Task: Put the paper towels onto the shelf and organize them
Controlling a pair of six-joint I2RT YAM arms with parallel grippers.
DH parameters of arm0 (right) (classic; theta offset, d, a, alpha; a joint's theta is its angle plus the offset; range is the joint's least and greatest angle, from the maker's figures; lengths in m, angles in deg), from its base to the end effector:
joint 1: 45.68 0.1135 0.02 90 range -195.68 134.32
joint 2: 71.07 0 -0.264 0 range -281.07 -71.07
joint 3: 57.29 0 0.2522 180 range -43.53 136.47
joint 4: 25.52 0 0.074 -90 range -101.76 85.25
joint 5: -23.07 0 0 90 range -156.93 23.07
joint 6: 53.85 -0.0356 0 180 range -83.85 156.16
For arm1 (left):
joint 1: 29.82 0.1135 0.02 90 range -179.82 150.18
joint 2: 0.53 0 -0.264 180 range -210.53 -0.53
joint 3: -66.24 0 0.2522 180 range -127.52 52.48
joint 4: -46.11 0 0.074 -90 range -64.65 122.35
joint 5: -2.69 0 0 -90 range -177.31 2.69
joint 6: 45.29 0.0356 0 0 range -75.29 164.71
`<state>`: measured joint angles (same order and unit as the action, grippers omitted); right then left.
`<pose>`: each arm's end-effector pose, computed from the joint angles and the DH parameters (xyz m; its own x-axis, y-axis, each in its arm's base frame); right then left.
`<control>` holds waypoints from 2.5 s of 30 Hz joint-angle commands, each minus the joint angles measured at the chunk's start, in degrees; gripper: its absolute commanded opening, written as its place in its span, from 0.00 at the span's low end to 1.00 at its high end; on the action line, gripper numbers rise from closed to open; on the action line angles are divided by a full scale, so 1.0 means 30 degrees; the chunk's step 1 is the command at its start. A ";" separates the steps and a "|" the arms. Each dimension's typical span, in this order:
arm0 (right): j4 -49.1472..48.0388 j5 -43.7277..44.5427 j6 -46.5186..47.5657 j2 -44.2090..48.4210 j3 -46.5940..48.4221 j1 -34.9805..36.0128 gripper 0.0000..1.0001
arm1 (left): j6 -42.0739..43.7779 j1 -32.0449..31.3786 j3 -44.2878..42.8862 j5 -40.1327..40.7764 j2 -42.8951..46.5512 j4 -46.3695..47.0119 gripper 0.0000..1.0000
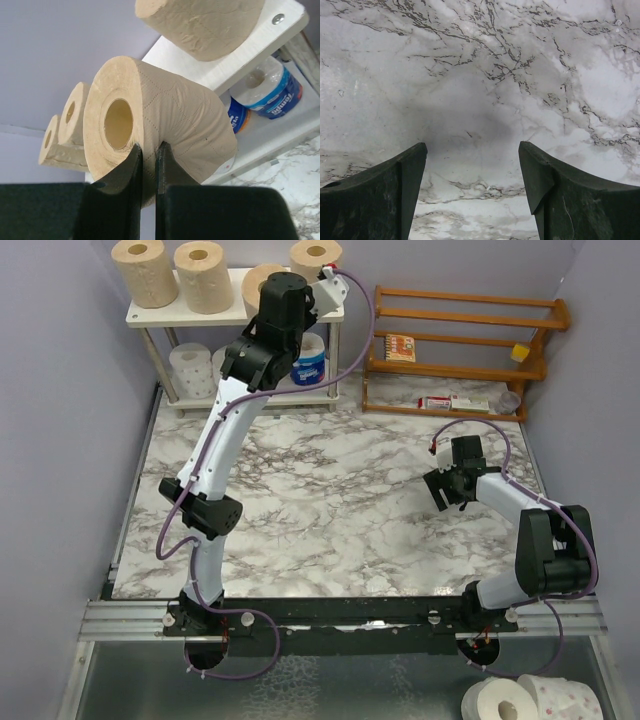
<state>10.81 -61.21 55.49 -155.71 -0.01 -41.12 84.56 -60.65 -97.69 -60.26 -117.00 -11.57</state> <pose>0.2673 0.0178 0.1624 -0.8315 -0.3969 -0.3886 -0.3290 0.9156 -0.2311 0.3623 -0.1974 0.5169 -0.0708 0.7068 -0.7038 0.1530 0.7049 0.6926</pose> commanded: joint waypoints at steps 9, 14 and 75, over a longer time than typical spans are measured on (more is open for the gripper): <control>0.1181 0.0547 0.0181 -0.1117 -0.0934 0.0114 0.76 | 0.2302 0.1455 0.1890 0.1735 0.0483 0.6766 0.00; 0.1195 0.0492 0.0195 -0.1138 -0.0917 0.0121 0.76 | 0.2561 0.2074 0.3130 0.1498 -0.0052 0.9057 0.00; 0.0660 0.2464 -0.0456 -0.2378 -0.1076 0.0356 0.77 | -0.4873 -0.6620 -0.5707 -1.1650 -0.0678 -0.6643 0.99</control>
<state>11.14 -59.81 55.25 -157.92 1.15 -40.36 64.22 -67.14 -120.16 -82.90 -118.15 -15.46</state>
